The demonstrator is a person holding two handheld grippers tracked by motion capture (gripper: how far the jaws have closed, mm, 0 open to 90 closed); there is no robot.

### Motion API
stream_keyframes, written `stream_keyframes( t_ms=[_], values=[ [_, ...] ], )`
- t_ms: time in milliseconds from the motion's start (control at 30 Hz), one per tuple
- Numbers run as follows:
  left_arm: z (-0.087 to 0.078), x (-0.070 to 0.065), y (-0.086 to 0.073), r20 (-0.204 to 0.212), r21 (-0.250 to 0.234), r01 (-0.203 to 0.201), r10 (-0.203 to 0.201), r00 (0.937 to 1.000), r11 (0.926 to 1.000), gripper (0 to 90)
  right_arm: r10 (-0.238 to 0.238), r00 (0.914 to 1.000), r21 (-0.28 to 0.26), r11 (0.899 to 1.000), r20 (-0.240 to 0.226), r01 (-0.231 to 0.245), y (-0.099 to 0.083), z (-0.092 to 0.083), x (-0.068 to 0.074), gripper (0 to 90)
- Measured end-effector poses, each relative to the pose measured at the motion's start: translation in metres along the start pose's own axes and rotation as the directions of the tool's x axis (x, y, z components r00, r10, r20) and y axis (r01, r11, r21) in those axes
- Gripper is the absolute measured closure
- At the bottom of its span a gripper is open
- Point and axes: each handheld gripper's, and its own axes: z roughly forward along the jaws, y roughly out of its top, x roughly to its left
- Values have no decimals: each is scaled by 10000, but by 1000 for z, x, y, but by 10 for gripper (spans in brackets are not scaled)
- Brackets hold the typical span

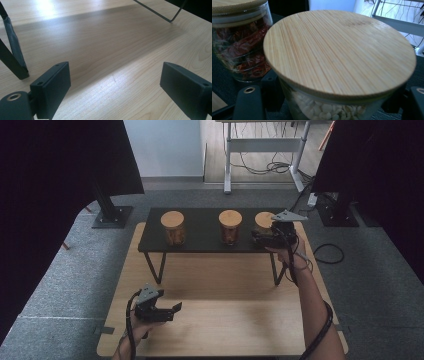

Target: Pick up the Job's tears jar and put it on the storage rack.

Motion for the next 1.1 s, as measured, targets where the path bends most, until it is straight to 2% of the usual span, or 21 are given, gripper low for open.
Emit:
stream_keyframes(
  t_ms=[133,233,700,1100],
  values=[
    [0,0,0,-14,-11,-5,5,10000,10000,90,-235,9997,346,9991,-56,237,6,1,3,130],
    [-1,-1,0,-8,-39,-9,9,10000,10000,90,-421,9991,490,9979,68,417,8,1,8,100],
    [-1,-1,1,12,-83,-39,39,10000,10000,89,-298,9993,392,9988,236,288,5,-3,12,76],
    [-3,0,2,54,-206,-9,10,10000,9998,89,-103,9990,250,9996,435,92,4,-16,16,50]
  ],
)
